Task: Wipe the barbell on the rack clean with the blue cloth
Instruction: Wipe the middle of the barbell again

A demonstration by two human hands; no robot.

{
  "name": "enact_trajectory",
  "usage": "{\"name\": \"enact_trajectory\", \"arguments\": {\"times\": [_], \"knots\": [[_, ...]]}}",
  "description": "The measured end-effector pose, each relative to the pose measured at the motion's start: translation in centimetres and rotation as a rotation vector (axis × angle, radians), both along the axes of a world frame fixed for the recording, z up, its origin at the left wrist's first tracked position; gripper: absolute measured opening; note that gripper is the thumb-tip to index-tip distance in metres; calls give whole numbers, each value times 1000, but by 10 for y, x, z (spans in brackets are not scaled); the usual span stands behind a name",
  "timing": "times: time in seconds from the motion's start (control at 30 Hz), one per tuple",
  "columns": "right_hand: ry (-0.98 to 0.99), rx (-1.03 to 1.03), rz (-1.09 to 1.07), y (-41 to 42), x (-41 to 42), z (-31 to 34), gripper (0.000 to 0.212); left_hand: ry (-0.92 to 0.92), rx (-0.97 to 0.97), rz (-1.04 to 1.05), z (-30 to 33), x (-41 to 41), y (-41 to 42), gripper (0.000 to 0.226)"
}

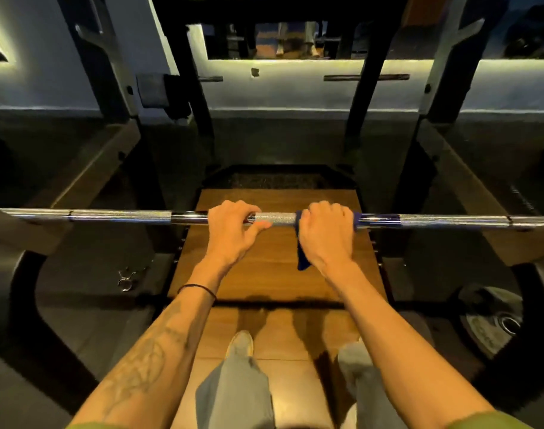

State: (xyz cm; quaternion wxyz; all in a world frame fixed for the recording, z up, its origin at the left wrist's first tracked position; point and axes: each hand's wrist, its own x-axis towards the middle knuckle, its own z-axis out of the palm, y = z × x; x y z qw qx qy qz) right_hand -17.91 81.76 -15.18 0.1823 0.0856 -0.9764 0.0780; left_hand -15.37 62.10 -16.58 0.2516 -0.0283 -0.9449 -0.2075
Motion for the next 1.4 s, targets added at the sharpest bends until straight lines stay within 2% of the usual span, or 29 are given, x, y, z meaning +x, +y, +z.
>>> {"name": "enact_trajectory", "arguments": {"times": [0.13, 0.27, 0.43, 0.5, 0.73, 0.97, 1.07, 1.13, 1.27, 1.33, 1.4], "knots": [[10, 22, 153, -49, 10, -3, 32, 73, 63, 5, -9, 4, 4, 23], [23, 42, 308, -3, -3, -4, 34, 140, 53, -8, -17, 7, 6, 22], [66, 24, 125, 103, -22, -8, 46, 213, 32, -6, -23, 7, 5, 29], [70, 12, 85, 121, -25, -10, 47, 203, 40, 3, -25, 7, 7, 29], [111, -68, -75, 94, -23, -16, 39, 179, 71, 11, -22, 9, 10, 32], [30, -11, -18, 18, -6, -6, 40, 72, -75, 48, -13, 15, 10, 40], [12, -24, 10, -19, 3, -7, 37, -22, -185, 23, 6, 15, 5, 48], [22, -26, 23, -24, 2, -10, 37, -154, -254, -19, 22, 6, -3, 54], [38, 19, 115, -12, -1, -16, 38, -624, -343, -21, 46, -22, -16, 75], [65, -30, 162, -5, 0, -17, 35, -795, -255, -52, 51, -28, -17, 70], [72, -59, 252, 5, 0, -15, 33, -827, -195, -93, 53, -27, -19, 57]]}}
